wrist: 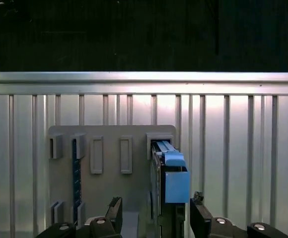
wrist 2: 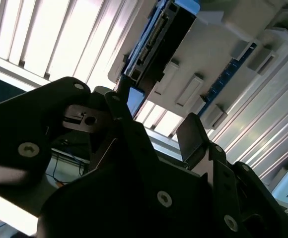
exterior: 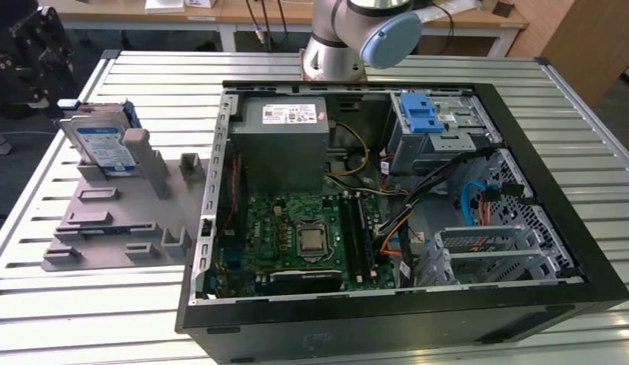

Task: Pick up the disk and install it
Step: 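Pick up the disk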

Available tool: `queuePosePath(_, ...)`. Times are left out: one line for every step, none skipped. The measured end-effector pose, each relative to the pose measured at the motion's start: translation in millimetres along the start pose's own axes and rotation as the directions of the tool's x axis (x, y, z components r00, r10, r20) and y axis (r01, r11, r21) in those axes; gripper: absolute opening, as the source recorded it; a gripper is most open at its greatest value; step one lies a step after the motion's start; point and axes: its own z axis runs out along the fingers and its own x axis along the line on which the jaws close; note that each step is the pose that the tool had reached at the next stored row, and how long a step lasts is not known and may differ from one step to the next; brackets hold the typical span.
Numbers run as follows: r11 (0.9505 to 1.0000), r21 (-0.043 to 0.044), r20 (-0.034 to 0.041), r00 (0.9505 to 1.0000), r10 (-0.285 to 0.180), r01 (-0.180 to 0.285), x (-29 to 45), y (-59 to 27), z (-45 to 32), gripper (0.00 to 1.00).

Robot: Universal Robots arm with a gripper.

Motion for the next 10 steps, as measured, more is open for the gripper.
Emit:
queuePosePath(1.0000,-0.0025,0.0000,1.0000,-0.001,0.001,-0.4,0.0,0.7,0.65)
queuePosePath(1.0000,-0.0061,0.0000,1.0000,-0.001,0.001,-1.4,0.0,1.6,0.65)
queuePosePath(1.0000,-0.0097,0.0000,1.0000,-0.001,0.001,-2.4,0.1,2.6,0.65)
queuePosePath(0.9999,-0.0139,0.0000,1.0000,-0.002,0.002,-3.4,0.1,3.4,0.65)
queuePosePath(0.9998,-0.0181,0.0000,1.0000,-0.002,0.002,-4.1,0.2,4.2,0.65)
queuePosePath(0.9998,-0.0215,0.0001,1.0000,-0.002,0.002,-4.5,0.2,5.1,0.65)
queuePosePath(0.9997,-0.0240,0.0002,1.0000,-0.002,0.002,-4.9,0.5,5.7,0.65)
queuePosePath(0.9996,-0.0264,0.0007,1.0000,-0.002,0.002,-5.3,0.8,6.3,0.65)
queuePosePath(0.9996,-0.0276,0.0014,1.0000,-0.002,0.002,-5.7,1.2,7.0,0.65)
queuePosePath(0.9996,-0.0282,0.0022,1.0000,-0.002,0.002,-6.0,1.6,7.9,0.65)
